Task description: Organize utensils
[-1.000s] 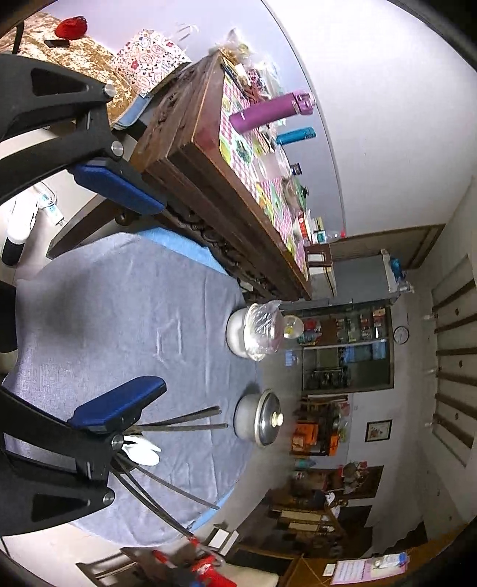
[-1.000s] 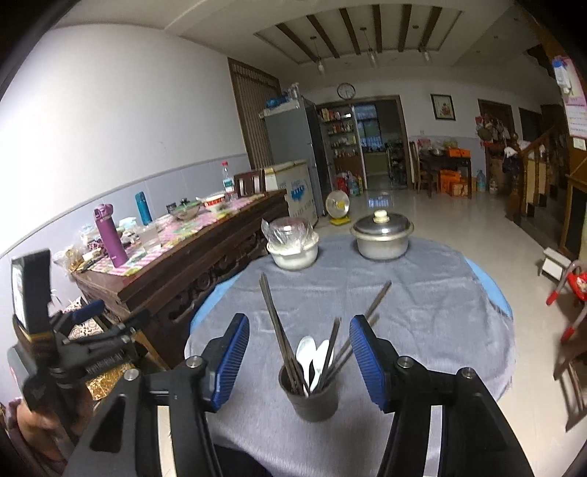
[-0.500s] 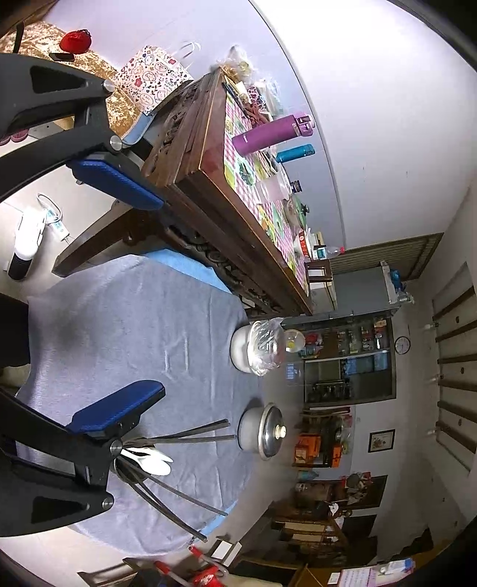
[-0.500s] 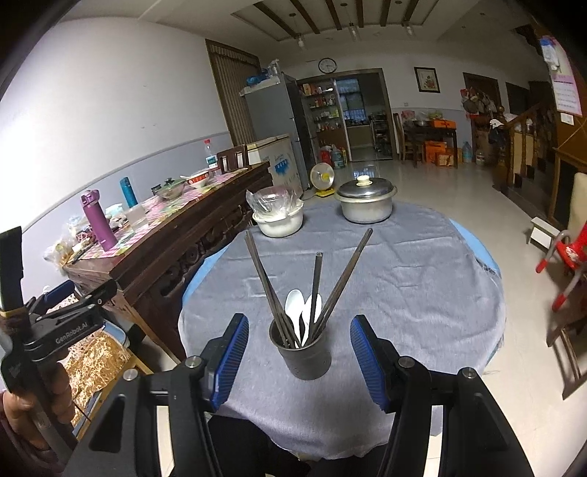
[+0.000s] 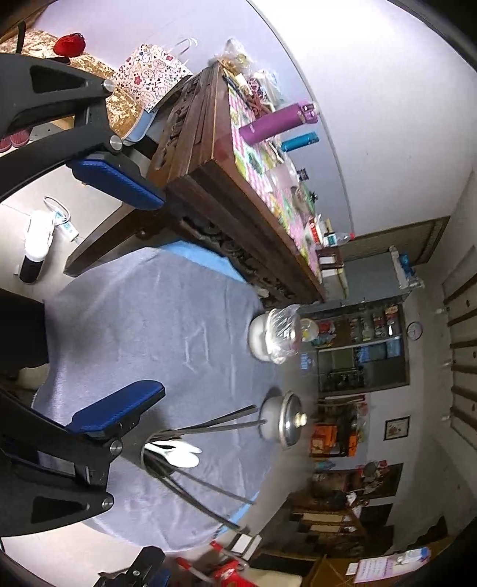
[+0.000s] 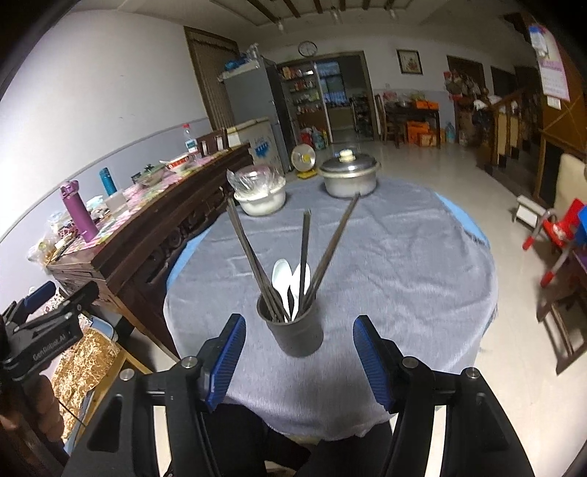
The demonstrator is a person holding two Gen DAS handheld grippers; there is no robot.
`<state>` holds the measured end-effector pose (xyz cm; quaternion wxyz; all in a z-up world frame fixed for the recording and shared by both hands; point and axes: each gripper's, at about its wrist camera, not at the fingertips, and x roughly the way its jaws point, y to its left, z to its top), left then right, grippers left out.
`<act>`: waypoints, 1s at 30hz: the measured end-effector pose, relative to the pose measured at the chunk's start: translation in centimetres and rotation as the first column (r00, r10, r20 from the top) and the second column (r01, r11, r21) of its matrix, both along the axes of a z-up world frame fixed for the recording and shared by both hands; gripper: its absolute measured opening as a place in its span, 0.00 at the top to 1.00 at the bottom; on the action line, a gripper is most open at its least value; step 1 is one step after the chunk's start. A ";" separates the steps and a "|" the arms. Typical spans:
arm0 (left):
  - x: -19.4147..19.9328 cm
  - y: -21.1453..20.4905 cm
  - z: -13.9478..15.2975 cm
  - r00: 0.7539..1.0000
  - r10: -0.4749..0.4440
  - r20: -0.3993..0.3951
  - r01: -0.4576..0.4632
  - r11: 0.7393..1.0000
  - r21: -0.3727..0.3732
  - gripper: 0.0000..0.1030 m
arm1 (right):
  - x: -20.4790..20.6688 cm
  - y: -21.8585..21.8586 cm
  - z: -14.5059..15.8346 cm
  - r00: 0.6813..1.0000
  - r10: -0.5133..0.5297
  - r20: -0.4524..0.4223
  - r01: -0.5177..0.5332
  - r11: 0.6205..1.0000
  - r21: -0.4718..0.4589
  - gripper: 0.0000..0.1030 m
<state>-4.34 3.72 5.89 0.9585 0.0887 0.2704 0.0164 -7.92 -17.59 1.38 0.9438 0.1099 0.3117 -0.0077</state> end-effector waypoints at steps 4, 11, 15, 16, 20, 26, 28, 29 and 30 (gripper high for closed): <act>0.1 -0.2 -0.5 1.000 -0.007 -0.018 0.007 1.000 -0.004 0.09 | 0.3 0.2 -0.5 1.000 -0.018 -0.018 0.018 1.000 -0.018 0.37; 0.1 -0.1 -0.8 1.000 -0.007 -0.023 0.006 1.000 -0.005 0.09 | 0.9 1.1 -1.2 0.998 -0.025 -0.054 0.021 0.998 -0.067 0.37; 0.1 0.3 -0.9 1.000 0.001 -0.021 -0.001 1.000 -0.011 0.09 | 0.8 1.5 -0.8 0.999 -0.028 -0.041 0.025 0.996 -0.087 0.37; 0.1 0.4 -0.9 1.000 0.001 -0.021 -0.002 1.000 -0.015 0.09 | 0.8 1.6 -0.8 0.999 -0.030 -0.038 0.027 0.995 -0.094 0.37; 0.2 0.6 -1.0 1.000 -0.003 -0.025 0.003 1.000 -0.023 0.09 | 0.9 1.7 -0.7 0.999 -0.029 -0.041 0.024 0.994 -0.102 0.37; 0.3 0.9 -1.1 1.000 -0.010 -0.028 0.010 0.999 -0.031 0.09 | 1.1 1.9 -0.7 0.998 -0.030 -0.046 0.025 0.994 -0.106 0.37; 0.3 0.9 -1.1 1.000 -0.010 -0.029 0.009 0.999 -0.033 0.09 | 1.1 1.8 -0.6 0.999 -0.028 -0.043 0.023 0.994 -0.105 0.37; 0.3 1.0 -1.2 1.000 -0.007 -0.030 0.006 0.999 -0.036 0.09 | 1.2 1.8 -0.5 0.999 -0.028 -0.041 0.024 0.994 -0.104 0.37; 0.3 1.0 -1.2 1.000 -0.005 -0.031 0.003 0.999 -0.039 0.09 | 1.2 1.7 -0.4 0.999 -0.030 -0.036 0.026 0.994 -0.104 0.37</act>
